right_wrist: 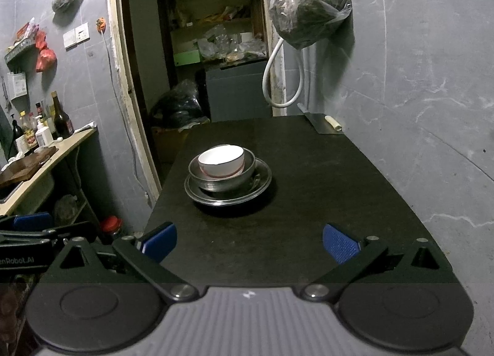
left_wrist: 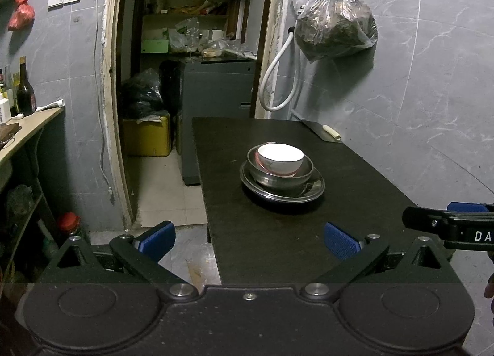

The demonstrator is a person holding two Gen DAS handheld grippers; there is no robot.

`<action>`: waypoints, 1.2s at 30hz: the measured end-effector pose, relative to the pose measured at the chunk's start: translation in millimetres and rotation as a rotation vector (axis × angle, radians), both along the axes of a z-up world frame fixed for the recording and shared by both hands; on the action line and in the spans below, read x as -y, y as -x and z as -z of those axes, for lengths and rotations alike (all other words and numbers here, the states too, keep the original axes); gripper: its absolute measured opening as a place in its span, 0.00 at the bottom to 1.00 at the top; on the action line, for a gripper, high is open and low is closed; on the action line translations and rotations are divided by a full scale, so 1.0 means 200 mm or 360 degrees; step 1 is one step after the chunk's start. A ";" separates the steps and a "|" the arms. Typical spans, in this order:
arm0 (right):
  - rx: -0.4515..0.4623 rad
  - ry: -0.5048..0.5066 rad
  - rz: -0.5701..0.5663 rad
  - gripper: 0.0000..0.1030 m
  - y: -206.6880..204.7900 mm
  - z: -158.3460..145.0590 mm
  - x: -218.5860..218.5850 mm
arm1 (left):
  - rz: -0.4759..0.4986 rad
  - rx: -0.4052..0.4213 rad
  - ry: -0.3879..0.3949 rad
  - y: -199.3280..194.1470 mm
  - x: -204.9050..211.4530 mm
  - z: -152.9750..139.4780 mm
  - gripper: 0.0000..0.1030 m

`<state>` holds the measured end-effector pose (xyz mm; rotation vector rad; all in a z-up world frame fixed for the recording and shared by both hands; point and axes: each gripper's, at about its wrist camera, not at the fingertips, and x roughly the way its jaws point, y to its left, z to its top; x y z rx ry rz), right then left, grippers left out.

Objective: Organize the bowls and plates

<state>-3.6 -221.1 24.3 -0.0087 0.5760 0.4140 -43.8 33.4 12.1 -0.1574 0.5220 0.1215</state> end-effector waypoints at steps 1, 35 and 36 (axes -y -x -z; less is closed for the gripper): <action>-0.0002 -0.0003 -0.0004 1.00 0.00 0.00 0.00 | 0.0000 -0.0001 0.0000 0.00 0.00 0.00 0.99; -0.0019 -0.0001 0.0006 1.00 -0.01 0.00 -0.01 | 0.0019 -0.0001 0.0002 -0.02 0.01 0.02 0.99; -0.0019 -0.0001 0.0007 1.00 -0.01 0.00 -0.01 | 0.0018 -0.0002 0.0004 -0.02 0.01 0.02 0.99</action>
